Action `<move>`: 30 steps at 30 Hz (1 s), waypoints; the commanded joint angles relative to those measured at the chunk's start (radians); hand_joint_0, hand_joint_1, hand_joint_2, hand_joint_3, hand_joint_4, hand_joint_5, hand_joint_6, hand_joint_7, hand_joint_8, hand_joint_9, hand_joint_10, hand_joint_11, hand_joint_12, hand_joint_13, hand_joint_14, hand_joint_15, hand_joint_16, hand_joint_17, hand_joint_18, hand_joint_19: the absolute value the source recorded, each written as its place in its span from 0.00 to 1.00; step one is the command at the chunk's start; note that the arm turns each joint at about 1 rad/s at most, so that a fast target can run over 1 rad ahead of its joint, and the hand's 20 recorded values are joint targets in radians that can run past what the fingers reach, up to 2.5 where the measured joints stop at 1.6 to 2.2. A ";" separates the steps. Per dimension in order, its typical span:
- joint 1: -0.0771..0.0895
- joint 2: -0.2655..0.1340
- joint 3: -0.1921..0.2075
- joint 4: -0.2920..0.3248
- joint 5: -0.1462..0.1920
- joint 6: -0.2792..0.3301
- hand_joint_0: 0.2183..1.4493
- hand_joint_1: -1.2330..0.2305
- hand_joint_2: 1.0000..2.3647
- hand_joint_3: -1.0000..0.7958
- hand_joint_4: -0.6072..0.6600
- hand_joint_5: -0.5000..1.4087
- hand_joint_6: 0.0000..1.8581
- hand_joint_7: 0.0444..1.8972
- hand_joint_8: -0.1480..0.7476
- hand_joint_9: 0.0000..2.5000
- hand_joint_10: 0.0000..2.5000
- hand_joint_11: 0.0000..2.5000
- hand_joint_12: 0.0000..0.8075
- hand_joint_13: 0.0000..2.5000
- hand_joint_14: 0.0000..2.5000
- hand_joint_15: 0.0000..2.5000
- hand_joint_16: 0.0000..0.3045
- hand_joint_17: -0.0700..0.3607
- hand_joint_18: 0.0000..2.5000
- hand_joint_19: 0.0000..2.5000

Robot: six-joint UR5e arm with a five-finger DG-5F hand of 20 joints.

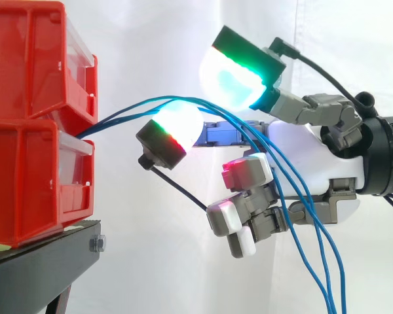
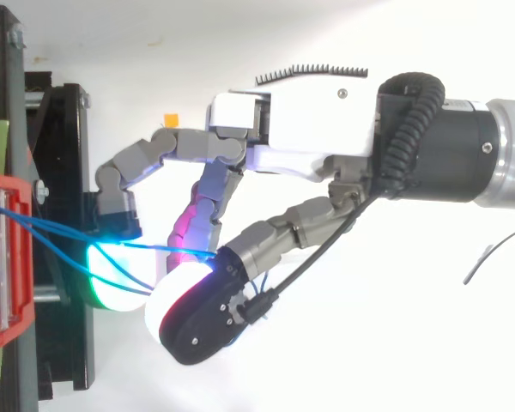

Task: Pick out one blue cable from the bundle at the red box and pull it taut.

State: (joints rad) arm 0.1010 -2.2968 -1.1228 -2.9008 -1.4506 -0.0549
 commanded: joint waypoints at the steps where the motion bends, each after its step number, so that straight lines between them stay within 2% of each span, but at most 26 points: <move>1: 0.000 0.000 0.000 0.000 0.001 0.000 0.15 0.34 0.00 0.28 0.33 0.26 0.33 0.61 0.42 0.54 0.01 0.28 0.41 0.42 0.01 0.26 0.18 0.45 0.35 0.31; 10: 0.002 0.000 0.000 0.000 0.003 0.000 0.15 0.42 0.00 0.28 0.32 0.26 0.32 0.62 0.42 0.54 0.01 0.27 0.42 0.42 0.01 0.26 0.19 0.46 0.34 0.31; 18: 0.002 0.000 0.000 -0.005 -0.001 0.000 0.18 0.39 0.00 0.28 0.31 0.26 0.33 0.62 0.40 0.52 0.01 0.28 0.40 0.41 0.01 0.27 0.17 0.44 0.31 0.32; 24: 0.002 -0.001 0.000 -0.006 -0.001 0.000 0.27 0.33 0.00 0.28 0.31 0.22 0.39 0.53 0.38 0.45 0.01 0.29 0.36 0.36 0.01 0.27 0.15 0.40 0.27 0.33; 26: 0.003 -0.001 0.000 -0.008 -0.001 0.000 0.30 0.32 0.00 0.28 0.30 0.21 0.43 0.46 0.37 0.43 0.01 0.30 0.36 0.36 0.01 0.27 0.14 0.39 0.26 0.32; 28: 0.003 0.000 0.000 -0.008 -0.001 0.000 0.33 0.29 0.01 0.33 0.29 0.19 0.46 0.43 0.36 0.41 0.01 0.30 0.35 0.35 0.01 0.27 0.15 0.39 0.26 0.32; 30: 0.003 -0.001 0.000 -0.008 -0.001 0.000 0.33 0.29 0.01 0.36 0.28 0.19 0.47 0.44 0.37 0.40 0.01 0.30 0.35 0.35 0.01 0.27 0.15 0.39 0.26 0.32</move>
State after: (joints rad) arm 0.1039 -2.2969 -1.1229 -2.9080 -1.4510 -0.0552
